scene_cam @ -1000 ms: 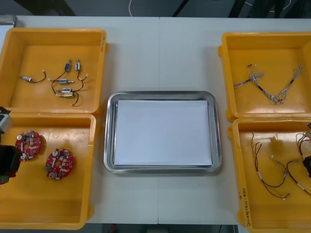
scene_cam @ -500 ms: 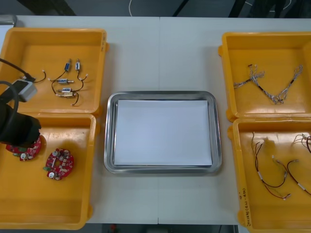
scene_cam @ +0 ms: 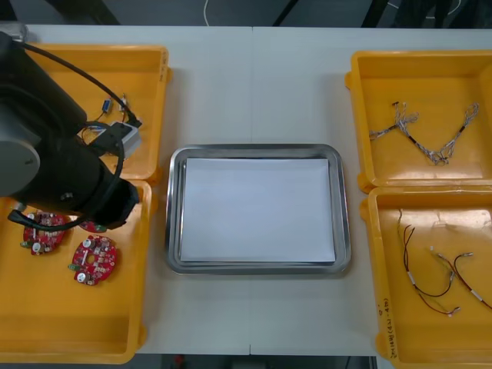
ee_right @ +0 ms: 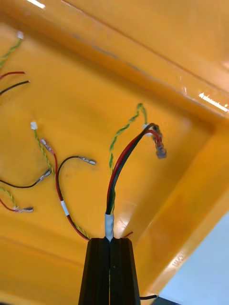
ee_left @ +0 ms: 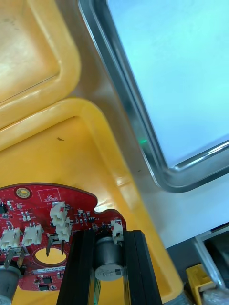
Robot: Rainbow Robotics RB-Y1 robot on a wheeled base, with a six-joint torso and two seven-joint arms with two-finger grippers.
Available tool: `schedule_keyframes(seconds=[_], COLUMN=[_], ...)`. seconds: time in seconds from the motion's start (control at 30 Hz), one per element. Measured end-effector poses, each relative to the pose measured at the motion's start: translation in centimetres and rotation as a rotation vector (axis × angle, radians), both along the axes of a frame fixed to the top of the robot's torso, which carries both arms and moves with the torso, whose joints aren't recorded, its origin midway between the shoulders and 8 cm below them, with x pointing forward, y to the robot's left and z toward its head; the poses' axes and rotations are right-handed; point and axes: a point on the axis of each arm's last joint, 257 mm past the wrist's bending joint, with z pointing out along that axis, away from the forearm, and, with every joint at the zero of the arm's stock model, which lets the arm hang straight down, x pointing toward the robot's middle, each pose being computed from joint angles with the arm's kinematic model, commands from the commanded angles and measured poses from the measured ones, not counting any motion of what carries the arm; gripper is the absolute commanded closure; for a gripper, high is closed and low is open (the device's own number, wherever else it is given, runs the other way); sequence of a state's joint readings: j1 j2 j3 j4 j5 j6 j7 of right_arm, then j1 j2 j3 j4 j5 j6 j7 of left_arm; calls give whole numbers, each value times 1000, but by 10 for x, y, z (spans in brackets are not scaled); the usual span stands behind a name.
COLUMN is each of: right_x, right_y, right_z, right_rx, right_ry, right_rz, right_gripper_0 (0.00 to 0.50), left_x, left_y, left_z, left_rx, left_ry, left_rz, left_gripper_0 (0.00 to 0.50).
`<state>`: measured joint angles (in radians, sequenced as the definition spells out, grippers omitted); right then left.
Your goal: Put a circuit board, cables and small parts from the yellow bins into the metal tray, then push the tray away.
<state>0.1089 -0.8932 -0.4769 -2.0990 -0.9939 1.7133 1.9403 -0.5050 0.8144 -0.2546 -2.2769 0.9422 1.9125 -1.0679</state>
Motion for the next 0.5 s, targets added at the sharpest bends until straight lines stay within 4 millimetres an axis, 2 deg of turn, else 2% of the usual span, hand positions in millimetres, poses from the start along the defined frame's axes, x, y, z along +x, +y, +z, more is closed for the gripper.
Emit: schedule_keyframes(seconds=[0.23,0.5], right_x=[-14,8], right_y=[15,48], right_z=[32,69], right_rx=[-47,-24], right_ry=[29,-69], right_rz=[65,167], right_gripper_0=[500,500], left_x=[-4,-6], left_y=[-49,-99], left_z=[-5,-16], left_rx=[0,32], left_ry=[0,27], left_rz=[-100,-209], left_gripper_0=[500,500])
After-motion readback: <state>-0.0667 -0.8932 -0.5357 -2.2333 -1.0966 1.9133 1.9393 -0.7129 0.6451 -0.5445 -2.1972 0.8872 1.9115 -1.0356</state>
